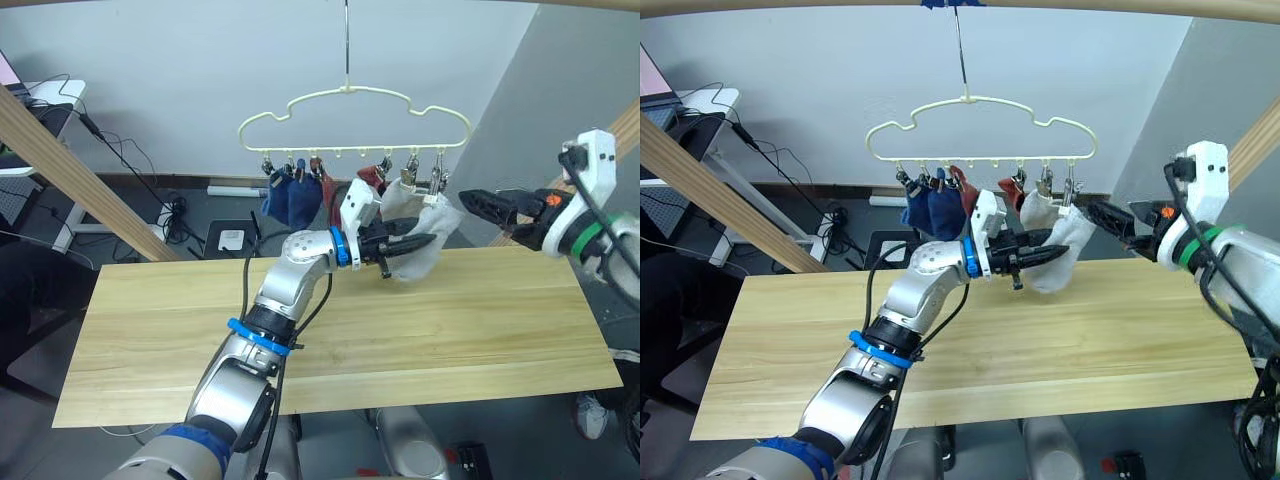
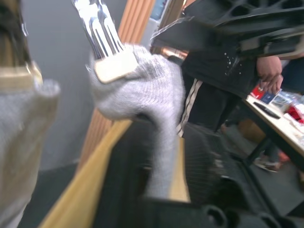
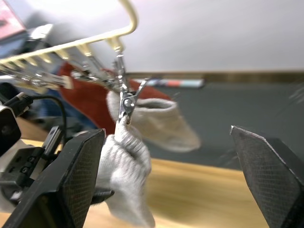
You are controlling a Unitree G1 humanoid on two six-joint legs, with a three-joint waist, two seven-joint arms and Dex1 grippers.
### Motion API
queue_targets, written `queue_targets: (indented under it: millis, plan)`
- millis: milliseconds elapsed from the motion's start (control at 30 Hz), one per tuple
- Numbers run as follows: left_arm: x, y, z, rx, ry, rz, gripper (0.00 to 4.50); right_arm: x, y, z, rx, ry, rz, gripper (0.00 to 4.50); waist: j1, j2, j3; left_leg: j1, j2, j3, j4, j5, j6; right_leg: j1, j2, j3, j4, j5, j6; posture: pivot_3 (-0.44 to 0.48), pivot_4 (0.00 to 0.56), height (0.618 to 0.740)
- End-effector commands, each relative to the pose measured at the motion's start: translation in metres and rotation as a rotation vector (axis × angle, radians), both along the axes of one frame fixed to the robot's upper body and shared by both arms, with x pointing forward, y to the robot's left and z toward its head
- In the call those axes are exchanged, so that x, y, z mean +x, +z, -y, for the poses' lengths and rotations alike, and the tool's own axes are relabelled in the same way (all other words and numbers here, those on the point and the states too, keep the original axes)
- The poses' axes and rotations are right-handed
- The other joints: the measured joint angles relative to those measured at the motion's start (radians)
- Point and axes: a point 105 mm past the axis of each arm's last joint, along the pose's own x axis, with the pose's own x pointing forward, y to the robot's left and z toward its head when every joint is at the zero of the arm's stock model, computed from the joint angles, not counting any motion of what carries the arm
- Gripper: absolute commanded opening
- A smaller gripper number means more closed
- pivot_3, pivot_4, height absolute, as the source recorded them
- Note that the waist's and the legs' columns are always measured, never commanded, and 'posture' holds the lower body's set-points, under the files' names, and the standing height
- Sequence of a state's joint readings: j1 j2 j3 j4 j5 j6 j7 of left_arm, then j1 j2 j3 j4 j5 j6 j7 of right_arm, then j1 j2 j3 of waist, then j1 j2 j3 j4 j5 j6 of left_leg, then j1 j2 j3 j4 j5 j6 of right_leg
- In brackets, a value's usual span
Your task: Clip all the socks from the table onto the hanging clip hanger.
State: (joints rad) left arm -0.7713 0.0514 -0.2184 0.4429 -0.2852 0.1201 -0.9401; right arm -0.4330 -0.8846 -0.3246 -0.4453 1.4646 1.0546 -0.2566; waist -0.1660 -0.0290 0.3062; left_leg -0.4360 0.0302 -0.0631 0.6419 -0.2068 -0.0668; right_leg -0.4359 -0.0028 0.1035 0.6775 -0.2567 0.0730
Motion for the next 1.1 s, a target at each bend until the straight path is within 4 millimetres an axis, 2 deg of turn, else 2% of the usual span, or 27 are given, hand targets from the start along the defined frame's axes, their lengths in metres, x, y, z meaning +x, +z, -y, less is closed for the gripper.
queue_targets:
  millis: [33,67,133,200,233,400,467,667,767,900,1100]
  plan:
    - [0.005,0.008,-0.002,-0.023,0.018,0.023,2.59,-0.004,0.014,0.0,-0.038,-0.025,0.133,4.5,-0.005,0.0,0.0,0.0,0.0,0.0,0.0,0.0,0.0,0.0,0.0,0.0,0.0,0.0,0.0,-0.286,0.263,0.74]
    - [0.006,0.007,-0.003,-0.02,0.024,0.019,2.9,-0.004,0.014,0.0,-0.028,-0.035,0.15,4.5,-0.008,0.0,0.0,0.0,0.0,0.001,0.0,0.0,0.0,0.0,0.0,0.001,0.0,0.0,0.0,-0.286,0.263,0.74]
    - [0.012,-0.004,-0.026,0.011,0.08,-0.007,3.52,-0.006,-0.005,-0.003,-0.099,-0.06,0.173,4.5,-0.007,0.0,0.0,0.001,0.0,0.001,0.0,0.0,0.0,0.0,0.0,0.001,0.001,0.0,0.0,-0.245,0.257,0.74]
    - [0.012,-0.016,-0.065,0.035,0.175,-0.046,4.14,-0.007,-0.03,0.0,-0.171,-0.083,0.178,4.5,-0.01,0.0,-0.001,0.001,0.001,0.0,-0.001,0.0,0.0,0.0,0.002,0.0,0.001,0.0,0.0,-0.227,0.258,0.74]
    - [0.009,-0.02,-0.079,0.047,0.207,-0.055,4.47,-0.007,-0.038,0.001,-0.19,-0.088,0.184,4.5,-0.015,0.0,-0.001,0.002,0.002,0.0,-0.002,0.0,0.0,0.0,0.002,0.001,0.001,0.0,0.0,-0.211,0.256,0.74]
    - [-0.019,-0.024,-0.145,0.066,0.384,-0.119,4.47,-0.007,-0.066,0.0,-0.266,-0.055,0.196,4.5,-0.008,0.001,-0.001,0.003,0.003,0.002,-0.003,0.0,0.0,-0.002,0.001,0.003,0.003,0.0,0.0,-0.159,0.257,0.74]
    - [-0.036,-0.026,-0.177,0.085,0.484,-0.163,4.47,-0.009,-0.073,-0.005,-0.274,-0.02,0.199,4.5,0.007,-0.001,-0.002,0.003,0.002,0.002,-0.002,0.0,-0.001,-0.002,0.0,0.002,0.003,0.0,0.0,-0.13,0.261,0.74]
    - [-0.075,-0.032,-0.251,0.225,0.787,-0.238,4.47,-0.016,-0.088,-0.012,-0.291,0.094,0.162,4.5,0.049,-0.001,-0.002,0.003,0.002,0.001,0.0,0.0,-0.001,0.0,0.0,0.002,0.003,0.0,0.0,-0.063,0.257,0.74]
    - [-0.084,-0.035,-0.27,0.292,0.888,-0.204,4.47,-0.017,-0.095,-0.009,-0.315,0.113,0.126,4.5,0.071,-0.001,-0.002,0.003,0.002,0.001,0.0,0.0,-0.001,0.0,0.0,0.002,0.002,0.0,0.0,-0.047,0.254,0.74]
    - [-0.094,-0.05,-0.28,0.344,0.964,-0.221,4.47,-0.013,-0.095,0.007,-0.298,0.047,0.109,4.5,0.093,-0.003,-0.003,0.003,0.001,0.001,0.001,0.0,-0.001,0.0,-0.001,0.001,0.002,0.0,-0.001,-0.023,0.25,0.74]
    - [-0.086,-0.055,-0.262,0.311,0.88,-0.249,4.47,-0.01,-0.094,0.02,-0.339,-0.032,0.114,4.5,0.11,-0.004,-0.004,0.003,0.001,0.001,0.001,0.0,-0.001,0.0,-0.001,0.0,0.002,0.0,-0.001,-0.042,0.24,0.74]
